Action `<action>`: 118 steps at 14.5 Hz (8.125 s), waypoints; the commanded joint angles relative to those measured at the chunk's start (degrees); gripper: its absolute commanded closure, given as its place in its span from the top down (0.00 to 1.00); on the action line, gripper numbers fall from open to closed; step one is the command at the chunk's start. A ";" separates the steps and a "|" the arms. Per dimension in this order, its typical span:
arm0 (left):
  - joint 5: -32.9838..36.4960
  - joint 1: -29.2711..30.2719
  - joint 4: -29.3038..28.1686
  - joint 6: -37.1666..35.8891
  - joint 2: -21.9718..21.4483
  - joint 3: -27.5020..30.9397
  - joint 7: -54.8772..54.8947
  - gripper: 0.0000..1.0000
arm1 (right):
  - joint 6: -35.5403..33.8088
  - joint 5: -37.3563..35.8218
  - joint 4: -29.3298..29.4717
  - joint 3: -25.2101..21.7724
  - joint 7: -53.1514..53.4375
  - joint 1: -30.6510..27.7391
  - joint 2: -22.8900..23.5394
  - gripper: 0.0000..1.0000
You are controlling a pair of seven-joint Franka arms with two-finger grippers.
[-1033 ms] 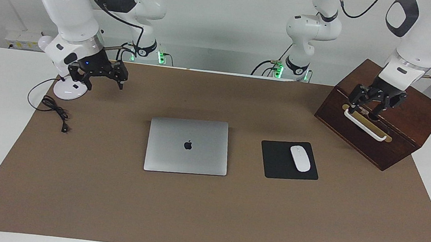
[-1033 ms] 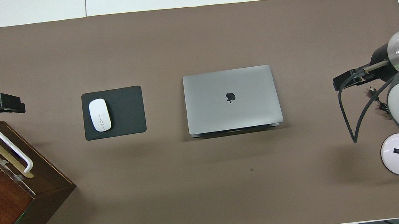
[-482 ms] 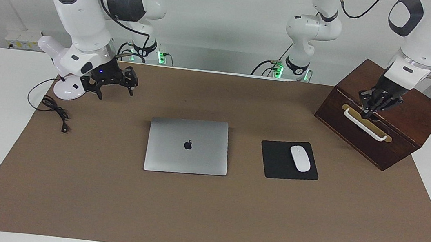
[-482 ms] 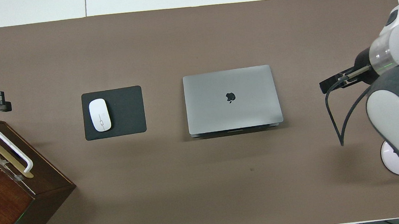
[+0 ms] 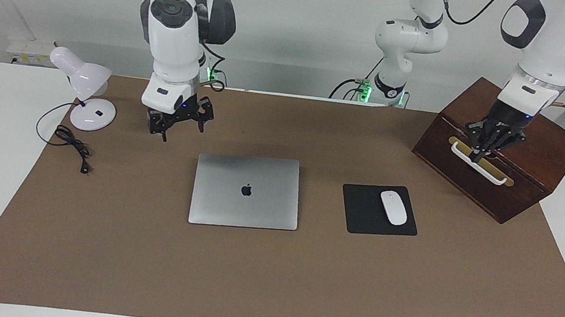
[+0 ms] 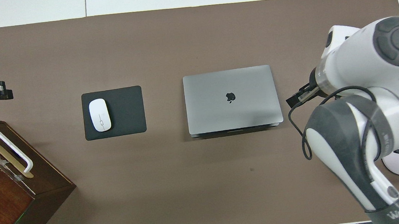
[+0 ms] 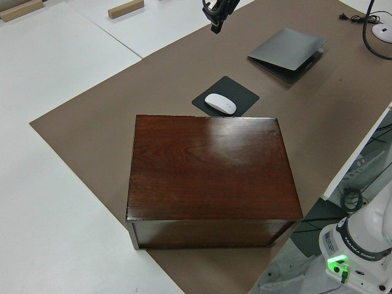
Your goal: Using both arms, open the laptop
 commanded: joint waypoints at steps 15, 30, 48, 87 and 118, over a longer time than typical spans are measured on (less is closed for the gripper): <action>-8.94 -13.51 -43.00 52.31 -10.90 0.52 4.67 0.00 | 16.22 -16.17 -17.88 -0.14 8.09 11.97 -1.54 1.00; -9.03 -35.83 -57.35 78.19 -6.24 0.52 -0.57 0.00 | 27.03 -26.72 -24.73 -0.05 15.16 15.32 -0.22 1.00; -8.85 -42.71 -50.15 92.96 11.16 0.70 -5.09 0.00 | 30.98 -26.81 -24.38 -0.05 12.53 13.13 2.42 1.00; -0.24 -38.75 -44.34 93.22 18.38 0.96 3.70 0.00 | 33.62 -27.07 -19.90 -0.14 10.59 11.37 5.05 1.00; -0.85 -40.42 -44.34 93.13 19.17 0.96 3.88 0.00 | 24.31 -21.46 -0.23 -0.14 2.70 7.85 12.61 1.00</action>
